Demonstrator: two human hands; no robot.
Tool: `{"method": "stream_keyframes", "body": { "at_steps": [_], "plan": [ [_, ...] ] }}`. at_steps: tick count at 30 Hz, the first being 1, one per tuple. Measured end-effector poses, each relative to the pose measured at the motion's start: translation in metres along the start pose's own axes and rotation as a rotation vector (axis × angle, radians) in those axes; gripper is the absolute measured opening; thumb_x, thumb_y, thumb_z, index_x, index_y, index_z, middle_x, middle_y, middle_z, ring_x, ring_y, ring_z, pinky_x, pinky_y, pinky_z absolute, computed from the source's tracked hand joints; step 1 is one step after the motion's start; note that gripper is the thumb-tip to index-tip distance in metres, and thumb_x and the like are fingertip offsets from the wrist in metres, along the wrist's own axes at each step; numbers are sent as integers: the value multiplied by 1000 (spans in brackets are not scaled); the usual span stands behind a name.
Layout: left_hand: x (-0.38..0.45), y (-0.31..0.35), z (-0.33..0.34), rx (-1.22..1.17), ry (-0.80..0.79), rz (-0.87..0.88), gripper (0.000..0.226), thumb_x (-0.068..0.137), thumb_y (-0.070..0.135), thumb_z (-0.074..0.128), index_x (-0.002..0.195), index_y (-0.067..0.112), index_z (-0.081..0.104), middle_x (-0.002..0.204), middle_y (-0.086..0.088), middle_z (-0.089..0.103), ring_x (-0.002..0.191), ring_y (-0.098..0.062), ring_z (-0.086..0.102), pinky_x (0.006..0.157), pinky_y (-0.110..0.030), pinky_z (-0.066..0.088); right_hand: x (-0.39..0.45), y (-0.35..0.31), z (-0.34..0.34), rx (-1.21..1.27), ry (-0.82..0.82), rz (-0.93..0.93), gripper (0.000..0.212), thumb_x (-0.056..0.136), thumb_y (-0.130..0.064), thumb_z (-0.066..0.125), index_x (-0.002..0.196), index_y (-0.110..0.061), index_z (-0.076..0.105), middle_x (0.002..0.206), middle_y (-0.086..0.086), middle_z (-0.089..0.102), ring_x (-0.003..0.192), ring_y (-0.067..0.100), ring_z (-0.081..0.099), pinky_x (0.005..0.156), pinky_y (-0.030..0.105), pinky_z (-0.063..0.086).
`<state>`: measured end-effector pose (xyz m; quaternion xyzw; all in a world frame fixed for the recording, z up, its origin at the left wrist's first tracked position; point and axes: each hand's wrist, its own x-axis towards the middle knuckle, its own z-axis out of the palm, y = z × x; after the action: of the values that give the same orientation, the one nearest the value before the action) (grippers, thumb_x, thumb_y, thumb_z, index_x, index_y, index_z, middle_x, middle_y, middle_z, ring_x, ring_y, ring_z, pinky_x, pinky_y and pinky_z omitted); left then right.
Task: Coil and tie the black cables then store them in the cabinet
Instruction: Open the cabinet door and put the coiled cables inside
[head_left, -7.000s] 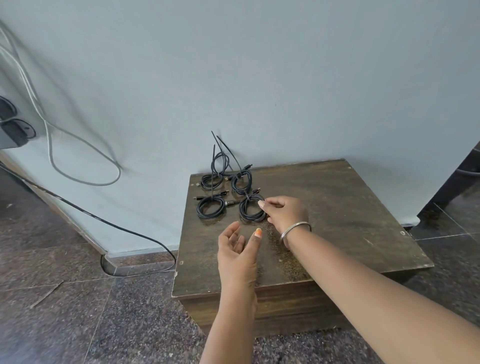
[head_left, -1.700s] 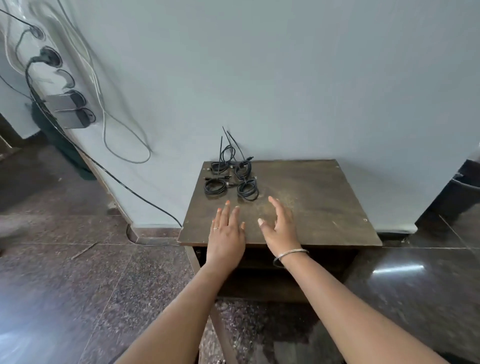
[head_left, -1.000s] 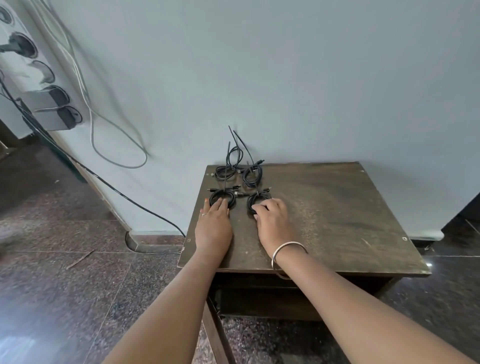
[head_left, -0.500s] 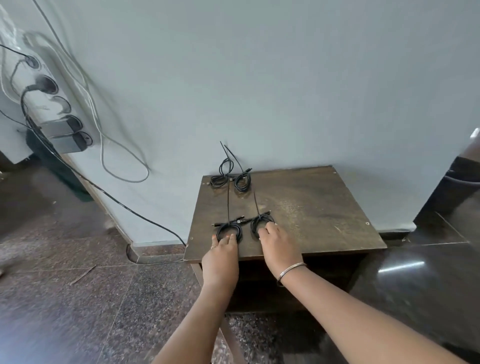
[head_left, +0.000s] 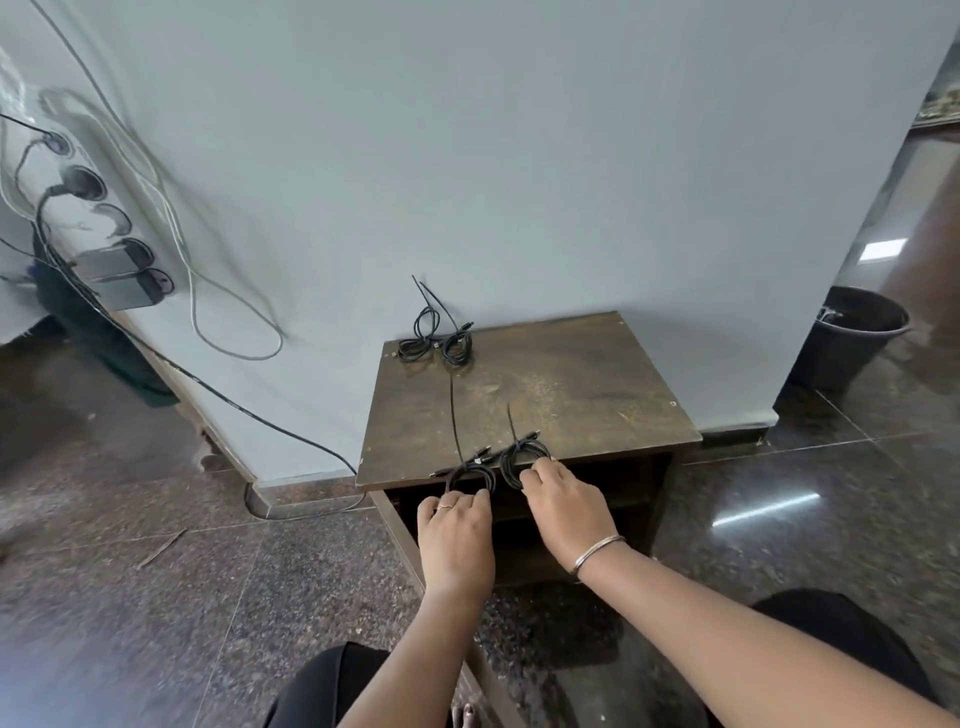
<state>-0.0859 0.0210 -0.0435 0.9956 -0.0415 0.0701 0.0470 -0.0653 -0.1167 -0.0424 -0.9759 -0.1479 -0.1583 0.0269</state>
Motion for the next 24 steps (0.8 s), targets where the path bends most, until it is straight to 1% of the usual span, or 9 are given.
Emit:
{"method": "stream_keyframes", "body": {
  "at_steps": [4, 7, 9, 10, 12, 15, 18, 21, 24],
  "plan": [
    [-14, 13, 2, -34, -59, 24, 33, 87, 6, 49, 117, 20, 47, 98, 2, 67, 93, -20, 63, 72, -30, 44, -27, 14, 12, 62, 36, 34, 29, 60, -17, 87, 84, -17, 71, 83, -1, 67, 80, 15, 70, 46, 21, 50],
    [-25, 26, 6, -44, -114, 44, 37, 81, 1, 54, 111, 20, 44, 92, 3, 65, 83, -20, 62, 58, -28, 37, -48, 24, 20, 99, 12, 76, 32, 57, -18, 88, 84, -18, 71, 81, -2, 66, 66, 14, 68, 42, 21, 47],
    [-27, 32, 11, -23, -164, 89, 38, 77, -1, 55, 108, 19, 46, 96, 1, 62, 87, -21, 61, 57, -29, 37, -58, 30, 26, 95, -61, 127, 29, 61, -19, 86, 86, -19, 70, 82, -2, 66, 57, 15, 66, 38, 24, 44],
    [-26, 35, 13, -10, -184, 105, 37, 77, -2, 55, 106, 18, 48, 100, 0, 60, 90, -22, 60, 58, -30, 39, -61, 32, 29, 97, -115, 153, 25, 70, -19, 81, 91, -19, 69, 88, -1, 66, 60, 16, 66, 40, 26, 45],
    [-21, 39, 19, 8, -216, 121, 33, 78, -3, 55, 104, 16, 54, 104, -2, 59, 94, -24, 60, 63, -32, 44, -60, 34, 38, 128, -195, 201, 21, 89, -20, 60, 110, -19, 63, 108, 1, 62, 75, 21, 68, 51, 31, 46],
    [-9, 42, 30, 32, -258, 132, 26, 80, -2, 52, 101, 13, 59, 105, -5, 60, 95, -27, 60, 67, -34, 47, -51, 35, 50, 173, -199, 213, 26, 98, -24, 42, 121, -20, 54, 122, 3, 54, 88, 25, 66, 60, 36, 45],
    [6, 43, 43, 60, -285, 144, 25, 80, -2, 52, 99, 11, 60, 105, -7, 60, 96, -28, 60, 64, -34, 44, -45, 38, 63, 176, -234, 237, 29, 99, -26, 39, 125, -22, 51, 126, 1, 50, 95, 24, 63, 66, 34, 46],
    [23, 42, 61, 96, -320, 134, 27, 79, -4, 55, 102, 10, 61, 107, -8, 60, 97, -27, 61, 61, -32, 42, -36, 45, 79, 181, -253, 272, 29, 99, -24, 40, 124, -21, 53, 124, 2, 52, 101, 22, 60, 69, 32, 46],
    [39, 40, 80, 114, -341, 104, 32, 81, -3, 55, 109, 9, 61, 116, -8, 59, 102, -26, 61, 66, -33, 47, -23, 53, 96, 186, -271, 292, 27, 97, -19, 42, 118, -18, 58, 119, 4, 54, 104, 23, 57, 72, 33, 48]
  ]
}}
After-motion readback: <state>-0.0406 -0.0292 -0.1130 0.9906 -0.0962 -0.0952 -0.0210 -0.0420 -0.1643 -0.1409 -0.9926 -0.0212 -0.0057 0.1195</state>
